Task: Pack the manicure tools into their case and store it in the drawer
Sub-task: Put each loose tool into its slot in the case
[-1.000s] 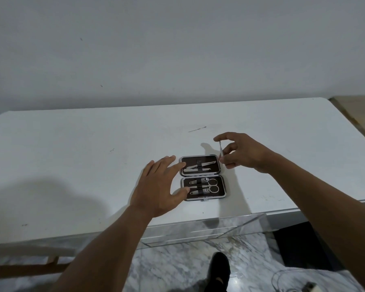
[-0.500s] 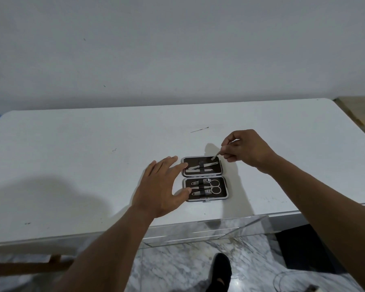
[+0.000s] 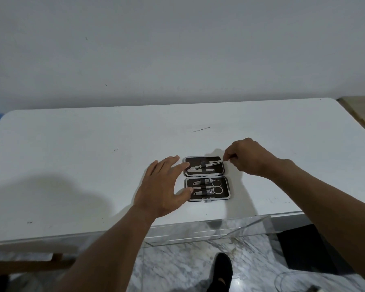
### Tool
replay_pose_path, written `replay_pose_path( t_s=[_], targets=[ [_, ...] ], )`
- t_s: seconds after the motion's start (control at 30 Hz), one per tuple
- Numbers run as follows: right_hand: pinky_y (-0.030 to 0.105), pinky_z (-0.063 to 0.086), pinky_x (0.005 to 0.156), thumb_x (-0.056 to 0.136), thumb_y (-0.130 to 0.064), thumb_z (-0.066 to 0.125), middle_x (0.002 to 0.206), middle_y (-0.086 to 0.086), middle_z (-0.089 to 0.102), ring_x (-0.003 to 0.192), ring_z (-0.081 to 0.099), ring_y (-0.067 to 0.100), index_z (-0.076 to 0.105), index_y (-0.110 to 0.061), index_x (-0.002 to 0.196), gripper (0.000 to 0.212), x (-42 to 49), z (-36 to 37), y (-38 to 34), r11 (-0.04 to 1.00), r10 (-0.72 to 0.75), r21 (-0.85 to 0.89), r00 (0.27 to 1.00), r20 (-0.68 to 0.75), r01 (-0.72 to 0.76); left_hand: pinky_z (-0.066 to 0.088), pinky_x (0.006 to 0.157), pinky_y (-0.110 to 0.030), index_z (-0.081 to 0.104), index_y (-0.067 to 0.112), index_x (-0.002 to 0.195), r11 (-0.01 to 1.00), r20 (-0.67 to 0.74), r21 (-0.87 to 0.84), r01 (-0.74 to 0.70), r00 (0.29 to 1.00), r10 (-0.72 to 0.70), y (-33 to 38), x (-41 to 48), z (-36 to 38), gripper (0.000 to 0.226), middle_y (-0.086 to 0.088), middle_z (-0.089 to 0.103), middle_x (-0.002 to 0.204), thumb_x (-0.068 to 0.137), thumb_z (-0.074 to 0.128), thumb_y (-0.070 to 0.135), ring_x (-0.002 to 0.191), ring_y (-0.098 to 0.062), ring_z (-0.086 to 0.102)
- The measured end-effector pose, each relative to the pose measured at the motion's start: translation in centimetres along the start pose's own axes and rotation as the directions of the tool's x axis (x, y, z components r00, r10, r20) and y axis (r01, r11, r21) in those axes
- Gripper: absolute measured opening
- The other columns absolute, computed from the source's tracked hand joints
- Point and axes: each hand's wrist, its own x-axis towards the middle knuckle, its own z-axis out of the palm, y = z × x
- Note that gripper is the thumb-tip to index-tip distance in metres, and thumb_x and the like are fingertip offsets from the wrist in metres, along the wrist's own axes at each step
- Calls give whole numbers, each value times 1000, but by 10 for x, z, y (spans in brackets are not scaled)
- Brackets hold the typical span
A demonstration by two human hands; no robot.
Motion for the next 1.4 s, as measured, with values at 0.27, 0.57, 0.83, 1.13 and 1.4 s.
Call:
replay_pose_path(
  t_s=[0.27,0.57,0.83,1.13,1.4],
  targets=[
    [38,54,81,91,-13,52,105,1,73,94,65,28,73,-26,101,27,-1,5,-11,978,-75,-197,996,-45,65,17,120,-41,39,36,143,1000,0,-3,-1,1000,1,0,0,0,66,5,37,154,84,44,65,144,-12,27],
    [36,51,80,87,-1,50,102,5,71,93,63,27,72,-17,103,32,6,9,-23,975,-128,-183,992,-3,126,18,120,-42,40,35,142,1000,-7,-12,0,1000,0,1,0,0,66,5,38,153,84,46,63,143,-13,28],
    [40,53,80,82,-1,51,98,6,72,90,64,28,72,-18,97,30,12,19,-32,979,-138,-155,990,-8,135,16,120,-41,40,36,142,1000,-2,-15,6,1000,-6,1,0,-2,66,6,37,154,83,46,64,143,-11,27],
    [35,48,83,90,-5,49,106,7,66,99,60,28,71,-15,107,29,12,23,-31,974,-161,-163,987,-16,156,17,120,-41,41,35,142,1000,0,-16,4,1000,-4,2,0,-3,65,5,38,153,83,47,63,143,-13,29],
    [39,50,82,93,-11,48,99,9,68,93,61,29,70,-10,98,23,13,17,-28,990,-99,-107,992,-78,90,18,120,-42,39,36,143,1000,15,-20,4,1000,-3,1,1,-2,65,6,37,154,85,45,64,144,-12,27]
  ],
)
